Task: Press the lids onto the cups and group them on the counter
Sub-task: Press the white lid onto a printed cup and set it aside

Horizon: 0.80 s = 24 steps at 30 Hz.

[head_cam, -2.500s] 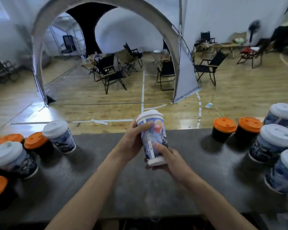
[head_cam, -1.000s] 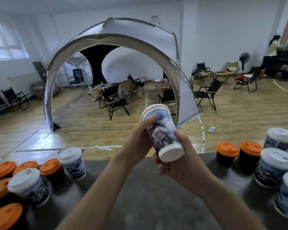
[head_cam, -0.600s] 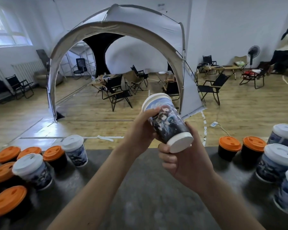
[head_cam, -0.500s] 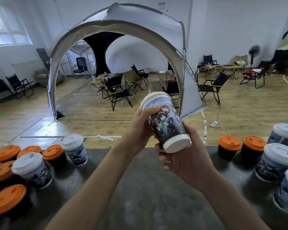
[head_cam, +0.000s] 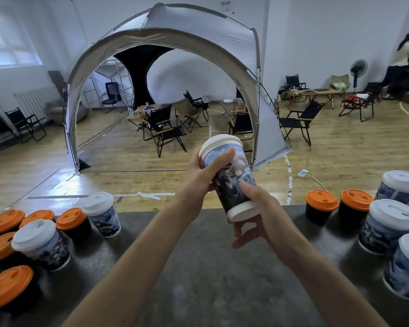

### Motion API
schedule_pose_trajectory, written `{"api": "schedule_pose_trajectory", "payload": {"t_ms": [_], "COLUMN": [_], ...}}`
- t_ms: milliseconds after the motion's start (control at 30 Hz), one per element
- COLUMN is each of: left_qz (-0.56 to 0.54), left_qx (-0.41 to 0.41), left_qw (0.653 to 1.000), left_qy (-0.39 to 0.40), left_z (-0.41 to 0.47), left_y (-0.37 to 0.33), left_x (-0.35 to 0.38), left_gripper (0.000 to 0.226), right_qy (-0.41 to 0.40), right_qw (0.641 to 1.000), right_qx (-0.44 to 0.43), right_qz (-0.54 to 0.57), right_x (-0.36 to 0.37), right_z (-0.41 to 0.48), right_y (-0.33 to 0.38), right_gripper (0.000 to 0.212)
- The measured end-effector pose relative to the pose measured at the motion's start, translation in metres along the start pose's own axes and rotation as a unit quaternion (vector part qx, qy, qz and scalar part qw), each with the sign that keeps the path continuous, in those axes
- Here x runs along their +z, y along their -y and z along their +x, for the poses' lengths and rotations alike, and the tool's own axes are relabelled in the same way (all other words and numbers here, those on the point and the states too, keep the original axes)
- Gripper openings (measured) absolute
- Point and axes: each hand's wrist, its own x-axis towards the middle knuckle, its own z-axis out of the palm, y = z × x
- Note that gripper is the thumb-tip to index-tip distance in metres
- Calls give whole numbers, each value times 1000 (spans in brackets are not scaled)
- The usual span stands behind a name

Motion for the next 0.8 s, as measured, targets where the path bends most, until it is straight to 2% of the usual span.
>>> {"api": "schedule_pose_trajectory", "payload": {"t_ms": [67,133,167,300,333,400,467,533,667,700,733,800], "left_qz": [-56,-64,-65,-17,-25,-86,-126,-119,-21,8,24,17], "left_qx": [-18,-10,-7,19,15,-18,-38,-43,-7,9,20,18], "left_qw": [995,992,993,999,998,991,982,985,998,999,999,999], "left_qy": [83,109,99,48,62,104,133,115,51,43,38,38], "left_z": [0,-1,-2,-2,-2,-7,-10,-9,-4,-3,-3,-4], "left_y": [-4,-5,-4,-3,-3,-6,-6,-2,-6,-8,-9,-11], "left_x": [-1,0,2,1,-1,-2,-1,0,-6,-8,-9,-8], "left_gripper": [73,73,74,70,64,54,55,61,72,71,71,73], "right_qy": [88,146,154,116,125,181,237,260,142,120,110,164], "right_qw": [979,945,945,985,982,952,911,899,976,984,986,961], "right_qx": [63,92,89,43,47,67,72,70,56,47,47,76], "right_qz": [172,279,274,116,131,238,330,345,155,120,113,209], "right_x": [0,-2,-3,-6,-7,-7,-5,-5,-11,-13,-14,-12], "right_z": [-3,-7,-8,-8,-9,-12,-12,-11,-10,-9,-7,-7], "right_y": [4,4,3,1,3,6,4,1,-1,0,-1,-4], "right_gripper": [66,68,70,68,65,62,61,62,62,61,60,61]}}
